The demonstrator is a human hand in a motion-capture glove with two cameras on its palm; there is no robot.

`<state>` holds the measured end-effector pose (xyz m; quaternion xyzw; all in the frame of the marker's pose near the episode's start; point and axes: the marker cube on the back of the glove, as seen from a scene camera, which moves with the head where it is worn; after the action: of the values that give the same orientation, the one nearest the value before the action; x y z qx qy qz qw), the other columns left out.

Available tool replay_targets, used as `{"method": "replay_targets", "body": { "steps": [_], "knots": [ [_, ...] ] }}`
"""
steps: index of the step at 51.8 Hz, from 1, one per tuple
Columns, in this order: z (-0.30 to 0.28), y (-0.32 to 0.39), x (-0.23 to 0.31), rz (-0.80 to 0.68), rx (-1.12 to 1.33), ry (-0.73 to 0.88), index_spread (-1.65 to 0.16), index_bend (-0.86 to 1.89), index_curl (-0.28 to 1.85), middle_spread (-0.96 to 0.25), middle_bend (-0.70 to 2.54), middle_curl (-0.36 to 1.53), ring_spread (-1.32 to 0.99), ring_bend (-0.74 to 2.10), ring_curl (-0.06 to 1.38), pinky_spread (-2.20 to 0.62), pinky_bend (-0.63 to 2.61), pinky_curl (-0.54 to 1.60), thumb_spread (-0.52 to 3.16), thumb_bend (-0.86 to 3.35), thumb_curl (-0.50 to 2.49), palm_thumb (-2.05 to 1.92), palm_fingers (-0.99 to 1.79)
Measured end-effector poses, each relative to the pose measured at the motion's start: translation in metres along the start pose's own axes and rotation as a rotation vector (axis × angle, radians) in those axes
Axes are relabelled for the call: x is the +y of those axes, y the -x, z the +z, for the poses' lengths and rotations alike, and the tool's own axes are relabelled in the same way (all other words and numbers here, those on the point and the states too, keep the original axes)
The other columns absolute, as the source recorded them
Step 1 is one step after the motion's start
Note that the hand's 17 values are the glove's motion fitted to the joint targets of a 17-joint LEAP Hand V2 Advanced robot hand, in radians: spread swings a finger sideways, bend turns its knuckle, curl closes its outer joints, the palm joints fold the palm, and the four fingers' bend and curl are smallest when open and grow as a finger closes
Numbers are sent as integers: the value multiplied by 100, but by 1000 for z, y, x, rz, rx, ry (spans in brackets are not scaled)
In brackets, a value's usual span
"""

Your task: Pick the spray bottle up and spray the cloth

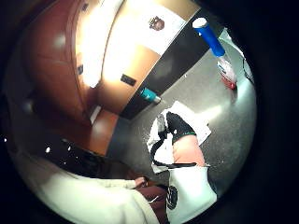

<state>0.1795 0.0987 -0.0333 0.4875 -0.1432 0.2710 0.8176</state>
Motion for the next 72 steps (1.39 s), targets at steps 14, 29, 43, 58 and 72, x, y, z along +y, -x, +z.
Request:
{"method": "replay_targets", "body": {
  "steps": [14,29,43,58,72],
  "knots": [
    [11,-10,-21,86,-55,-48,-30,10,20,0,20,36,-1,42,32,11,43,36,94,-3,44,74,27],
    [30,-29,-36,186,-105,-16,-28,11,19,1,19,36,0,43,32,12,47,37,95,-3,44,72,20],
    [54,-52,-58,256,-169,-40,-28,12,20,2,19,35,1,43,31,13,49,37,94,-3,44,71,16],
    [82,-87,-88,357,-201,-49,-28,12,20,2,19,34,1,44,31,13,50,36,93,-3,44,72,14],
    [105,-110,-111,424,-244,-54,-29,12,21,0,20,34,0,45,31,13,49,36,92,-3,43,71,16]
  ]
}}
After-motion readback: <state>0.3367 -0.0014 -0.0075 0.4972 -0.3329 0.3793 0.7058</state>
